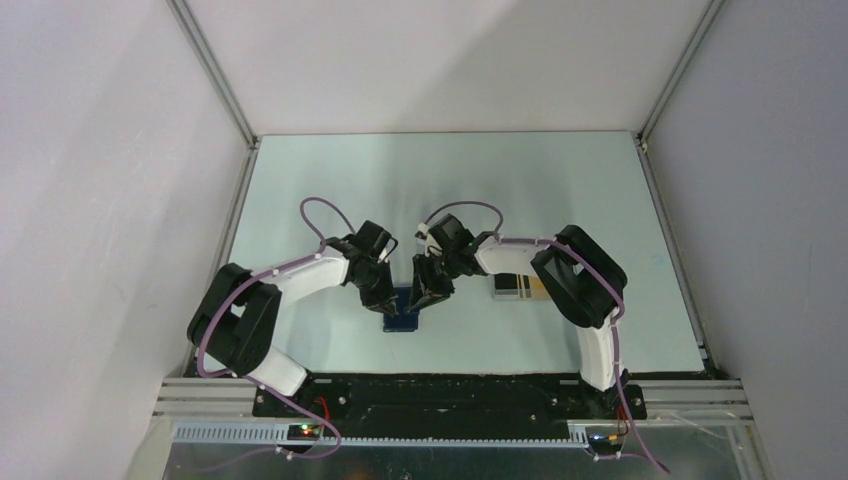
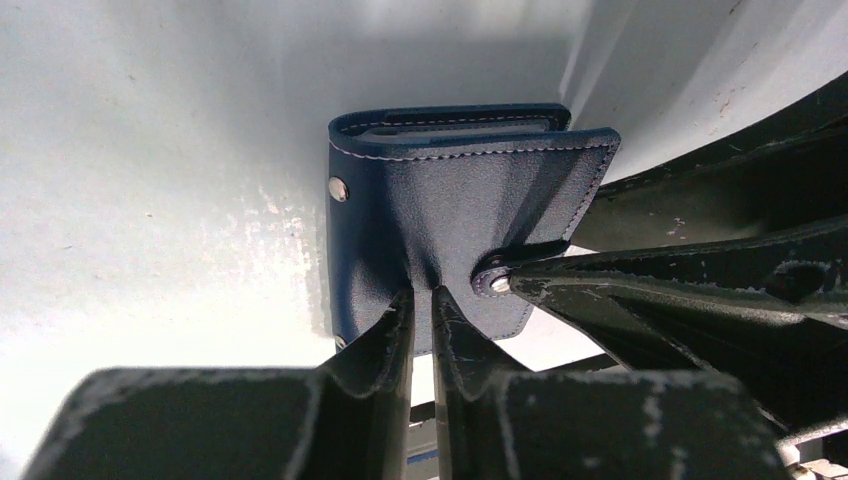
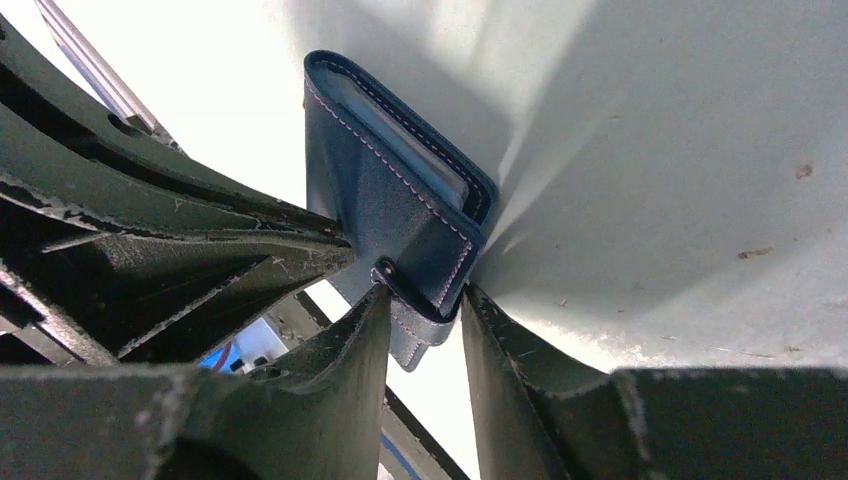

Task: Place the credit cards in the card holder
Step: Close the card holder at the center of the board.

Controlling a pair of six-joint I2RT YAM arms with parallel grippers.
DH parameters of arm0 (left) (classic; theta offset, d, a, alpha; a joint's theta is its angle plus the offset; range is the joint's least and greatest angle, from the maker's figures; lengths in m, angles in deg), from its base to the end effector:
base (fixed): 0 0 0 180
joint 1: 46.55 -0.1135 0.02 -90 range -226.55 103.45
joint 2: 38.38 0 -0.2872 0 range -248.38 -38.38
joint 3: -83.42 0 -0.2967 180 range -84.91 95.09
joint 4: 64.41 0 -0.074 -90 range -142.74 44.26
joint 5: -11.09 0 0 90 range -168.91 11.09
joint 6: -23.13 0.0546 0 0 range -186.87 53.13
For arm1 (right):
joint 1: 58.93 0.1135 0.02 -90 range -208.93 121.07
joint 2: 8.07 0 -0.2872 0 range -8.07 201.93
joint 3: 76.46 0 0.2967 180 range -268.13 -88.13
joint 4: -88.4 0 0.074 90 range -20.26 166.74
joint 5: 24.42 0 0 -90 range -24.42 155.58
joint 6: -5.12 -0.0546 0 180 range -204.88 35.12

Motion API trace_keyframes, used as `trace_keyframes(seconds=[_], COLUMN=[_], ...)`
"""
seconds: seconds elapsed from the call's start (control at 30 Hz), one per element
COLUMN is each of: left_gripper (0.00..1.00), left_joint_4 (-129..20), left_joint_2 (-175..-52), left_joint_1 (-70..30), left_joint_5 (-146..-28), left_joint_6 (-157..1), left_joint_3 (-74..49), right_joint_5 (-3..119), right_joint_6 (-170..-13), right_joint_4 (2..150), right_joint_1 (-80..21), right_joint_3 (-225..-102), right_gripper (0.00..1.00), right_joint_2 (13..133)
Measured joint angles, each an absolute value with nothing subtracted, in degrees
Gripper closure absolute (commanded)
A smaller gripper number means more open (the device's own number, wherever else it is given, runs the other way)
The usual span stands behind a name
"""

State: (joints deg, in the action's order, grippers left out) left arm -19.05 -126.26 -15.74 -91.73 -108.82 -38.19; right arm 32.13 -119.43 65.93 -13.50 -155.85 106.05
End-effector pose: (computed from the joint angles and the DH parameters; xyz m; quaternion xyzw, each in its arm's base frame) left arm 0.2522 -0.1645 0.1316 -0.0810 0.9819 -0.1668 0.0398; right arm 0.2915 0.3388 0.1061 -0.1680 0.9069 0.3853 0.0297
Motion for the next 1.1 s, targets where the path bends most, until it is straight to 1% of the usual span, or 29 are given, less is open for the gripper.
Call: trace_keyframes(seconds=[0.23, 0.5, 0.67, 0.77, 0.93, 1.1], left_gripper=[0.84, 0.83, 0.82, 0.80, 0.77, 0.76], left_joint_4=[-18.9, -18.3, -18.1, -18.1, -19.8, -23.4], left_joint_2=[-126.3, -126.6, -127.0, -127.0, -126.8, -125.1], left_joint_1=[-15.7, -15.6, -15.6, -15.6, -16.5, -18.5], left_joint_5=[-91.8, -91.8, -92.1, -92.3, -94.9, -98.4], left_joint_6=[-108.8, -108.6, -108.4, -108.4, -108.4, -108.4], left_joint_3=[-38.0, -37.4, -37.1, -37.1, -37.4, -38.7], right_joint_5=[32.1, 32.4, 32.4, 32.3, 32.5, 33.5], right_joint_6=[-119.5, -119.4, -119.4, -119.4, -119.4, -119.4], right_joint_4=[65.0, 61.4, 60.9, 60.9, 60.9, 60.6], right_joint_1=[-13.5, -13.5, -13.5, -13.5, -14.0, -15.6], right_joint_3=[-156.8, -159.4, -159.6, -159.7, -159.6, -159.5], right_gripper=[0.69, 0.69, 0.66, 0.64, 0.56, 0.57], right_joint_2=[106.8, 108.2, 108.3, 108.2, 107.5, 106.2])
